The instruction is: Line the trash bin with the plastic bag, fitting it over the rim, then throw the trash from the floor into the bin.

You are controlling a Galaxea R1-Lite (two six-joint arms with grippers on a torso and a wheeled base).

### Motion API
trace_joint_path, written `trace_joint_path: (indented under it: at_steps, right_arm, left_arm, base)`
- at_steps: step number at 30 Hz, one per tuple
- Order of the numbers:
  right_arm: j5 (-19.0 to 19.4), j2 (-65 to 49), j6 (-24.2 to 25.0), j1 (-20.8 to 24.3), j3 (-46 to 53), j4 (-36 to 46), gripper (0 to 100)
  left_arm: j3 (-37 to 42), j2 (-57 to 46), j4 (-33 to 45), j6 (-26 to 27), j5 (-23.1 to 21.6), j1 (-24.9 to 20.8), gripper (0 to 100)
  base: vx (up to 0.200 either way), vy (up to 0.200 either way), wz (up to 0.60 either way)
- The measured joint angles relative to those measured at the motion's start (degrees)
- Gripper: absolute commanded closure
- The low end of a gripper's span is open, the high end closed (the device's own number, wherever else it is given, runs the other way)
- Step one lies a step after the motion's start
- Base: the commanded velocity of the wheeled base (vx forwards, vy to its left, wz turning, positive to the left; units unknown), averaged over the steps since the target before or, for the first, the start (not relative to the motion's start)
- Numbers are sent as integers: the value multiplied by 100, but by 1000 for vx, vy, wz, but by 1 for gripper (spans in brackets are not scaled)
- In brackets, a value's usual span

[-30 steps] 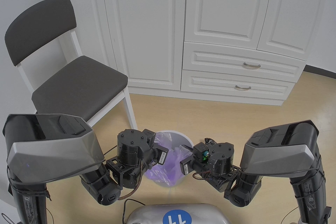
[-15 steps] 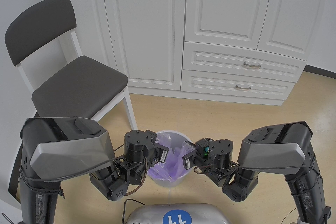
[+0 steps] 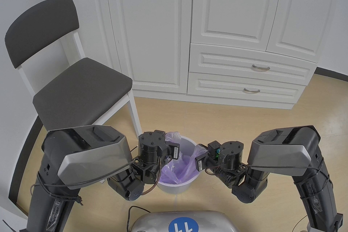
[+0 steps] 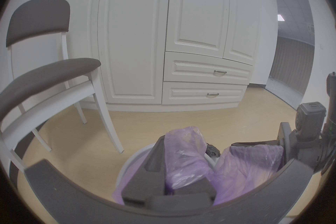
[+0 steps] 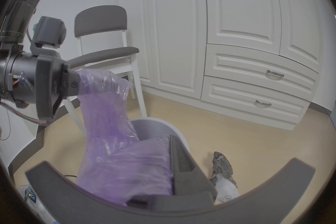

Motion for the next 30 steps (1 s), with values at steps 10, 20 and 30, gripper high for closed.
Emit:
trace_joint_path:
  at_steps: [10,20,30]
  right_arm:
    - [24,138,0,-328,-251,211,100]
    - [137,273,151,-407,-361,288,100]
    - [255,243,63,-1020,-447,1037,100]
  left_arm:
    - [-491,479,88,-288,11,-44,100]
    - [-408,455,703,-261,20,247,100]
    - [-55,-74,1752,-236,-172,603,100]
  base:
    - [0,0,0]
    - [0,0,0]
    - [0,0,0]
